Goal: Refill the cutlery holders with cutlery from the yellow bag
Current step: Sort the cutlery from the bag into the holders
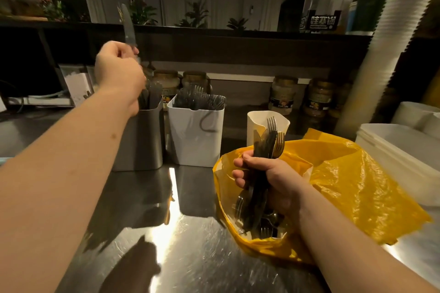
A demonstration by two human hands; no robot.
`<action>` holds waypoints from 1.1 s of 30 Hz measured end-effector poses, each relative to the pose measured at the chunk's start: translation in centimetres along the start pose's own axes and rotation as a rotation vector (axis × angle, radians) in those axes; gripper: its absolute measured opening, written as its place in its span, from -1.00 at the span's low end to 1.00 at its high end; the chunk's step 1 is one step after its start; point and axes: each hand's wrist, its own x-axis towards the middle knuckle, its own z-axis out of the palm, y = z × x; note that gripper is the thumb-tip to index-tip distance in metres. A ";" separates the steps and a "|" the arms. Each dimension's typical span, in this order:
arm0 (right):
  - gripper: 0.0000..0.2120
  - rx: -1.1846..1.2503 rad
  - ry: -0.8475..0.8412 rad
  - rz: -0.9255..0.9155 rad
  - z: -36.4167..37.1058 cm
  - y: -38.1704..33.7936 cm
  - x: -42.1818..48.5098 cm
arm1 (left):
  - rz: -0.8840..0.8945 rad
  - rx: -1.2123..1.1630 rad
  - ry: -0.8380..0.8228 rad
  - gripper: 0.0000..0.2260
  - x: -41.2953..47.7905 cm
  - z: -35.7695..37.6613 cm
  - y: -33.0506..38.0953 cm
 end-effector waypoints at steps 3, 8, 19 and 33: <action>-0.82 0.011 0.011 -0.002 0.3 -0.1 -0.2 | 0.103 0.031 0.029 -0.88 -0.3 -0.9 -0.9; -0.82 0.001 0.002 0.002 0.3 -0.2 -0.3 | 0.212 -0.091 0.086 -0.84 -0.3 -1.1 -0.2; -0.80 -0.003 0.000 0.018 0.1 0.0 -0.1 | 0.081 0.066 -0.120 -0.45 -0.9 -0.8 -2.0; -0.80 -0.023 0.004 0.003 0.1 -0.1 -0.2 | 0.227 0.268 -0.185 -0.03 -0.6 -1.7 -1.6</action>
